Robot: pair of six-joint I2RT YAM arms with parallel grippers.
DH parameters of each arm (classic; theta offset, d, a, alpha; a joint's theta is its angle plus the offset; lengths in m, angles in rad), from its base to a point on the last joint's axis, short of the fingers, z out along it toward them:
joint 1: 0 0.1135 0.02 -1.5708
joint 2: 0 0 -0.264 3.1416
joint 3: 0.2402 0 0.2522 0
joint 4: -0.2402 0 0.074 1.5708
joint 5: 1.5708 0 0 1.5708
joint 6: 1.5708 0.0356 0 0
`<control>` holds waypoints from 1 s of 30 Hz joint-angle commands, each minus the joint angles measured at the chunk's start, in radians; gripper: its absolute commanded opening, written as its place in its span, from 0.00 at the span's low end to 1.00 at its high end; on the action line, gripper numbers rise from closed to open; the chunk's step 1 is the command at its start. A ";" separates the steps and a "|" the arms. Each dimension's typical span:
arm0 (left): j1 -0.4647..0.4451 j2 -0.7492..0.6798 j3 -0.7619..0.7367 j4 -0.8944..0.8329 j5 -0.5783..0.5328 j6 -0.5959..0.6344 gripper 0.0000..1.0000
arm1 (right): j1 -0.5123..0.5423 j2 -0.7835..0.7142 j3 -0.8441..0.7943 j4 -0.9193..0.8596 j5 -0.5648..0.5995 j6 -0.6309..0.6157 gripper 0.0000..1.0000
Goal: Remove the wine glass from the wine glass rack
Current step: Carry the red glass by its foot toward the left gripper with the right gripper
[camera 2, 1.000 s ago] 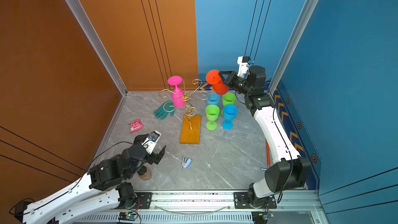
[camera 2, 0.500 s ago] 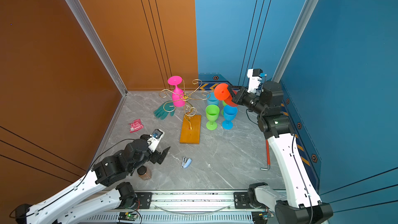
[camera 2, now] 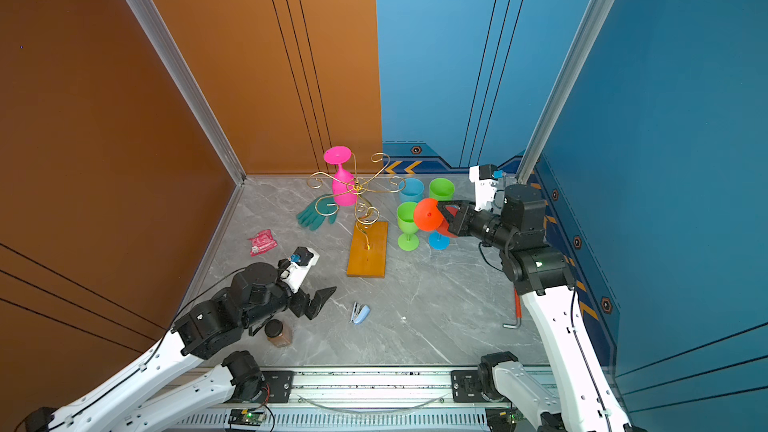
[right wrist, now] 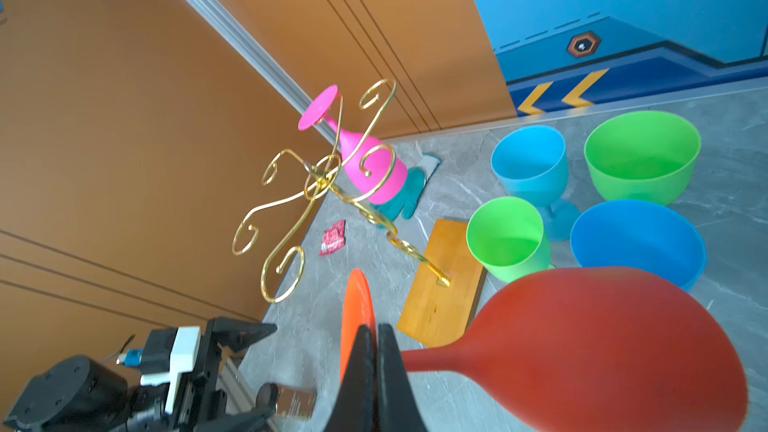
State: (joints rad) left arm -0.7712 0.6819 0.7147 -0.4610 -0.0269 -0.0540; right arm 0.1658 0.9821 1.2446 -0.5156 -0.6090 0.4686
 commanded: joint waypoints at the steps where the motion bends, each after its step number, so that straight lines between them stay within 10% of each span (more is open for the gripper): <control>1: 0.034 0.005 0.004 0.039 0.175 -0.025 0.98 | 0.020 -0.036 -0.029 -0.026 -0.061 -0.060 0.00; 15: 0.272 0.022 -0.054 0.243 0.733 -0.255 1.00 | 0.236 -0.077 -0.136 0.027 -0.063 -0.166 0.00; 30: 0.294 0.105 -0.043 0.443 0.918 -0.465 0.87 | 0.408 -0.085 -0.233 0.210 -0.045 -0.097 0.00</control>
State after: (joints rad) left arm -0.4889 0.7803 0.6708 -0.0612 0.8291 -0.4679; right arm 0.5476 0.9123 1.0271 -0.3725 -0.6579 0.3588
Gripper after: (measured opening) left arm 0.879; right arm 0.048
